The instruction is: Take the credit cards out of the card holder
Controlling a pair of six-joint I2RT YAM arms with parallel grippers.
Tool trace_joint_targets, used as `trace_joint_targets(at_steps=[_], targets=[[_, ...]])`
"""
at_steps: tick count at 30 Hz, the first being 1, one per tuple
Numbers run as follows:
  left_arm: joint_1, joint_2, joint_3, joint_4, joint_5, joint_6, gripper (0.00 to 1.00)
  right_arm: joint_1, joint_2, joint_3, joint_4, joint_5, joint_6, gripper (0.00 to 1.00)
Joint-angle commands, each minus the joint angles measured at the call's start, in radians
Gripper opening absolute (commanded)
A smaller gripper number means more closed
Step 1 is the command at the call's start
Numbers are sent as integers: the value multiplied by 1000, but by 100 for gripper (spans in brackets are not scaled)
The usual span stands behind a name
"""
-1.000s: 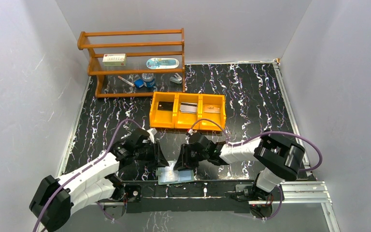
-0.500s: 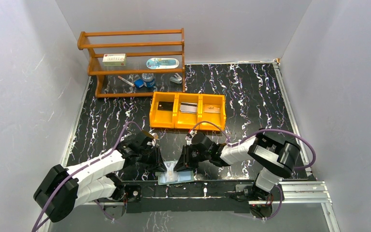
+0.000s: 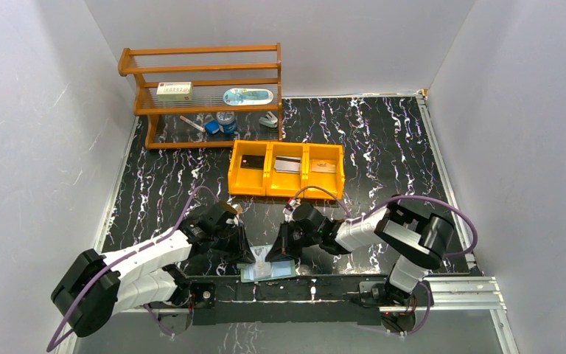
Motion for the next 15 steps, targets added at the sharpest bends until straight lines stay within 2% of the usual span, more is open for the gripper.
trace_joint_targets(at_steps=[1, 5, 9, 15], targets=[[-10, -2, -33, -67, -66, 0, 16, -10, -73, -20, -42, 40, -24, 10], [-10, 5, -34, -69, -77, 5, 16, -35, -124, -52, -55, 22, -39, 5], [-9, 28, -31, -71, -96, 16, 15, -45, -149, -63, -70, -8, -54, 4], [-10, -32, -19, -70, -105, 3, 15, -48, -153, -102, -38, 19, -29, 10]])
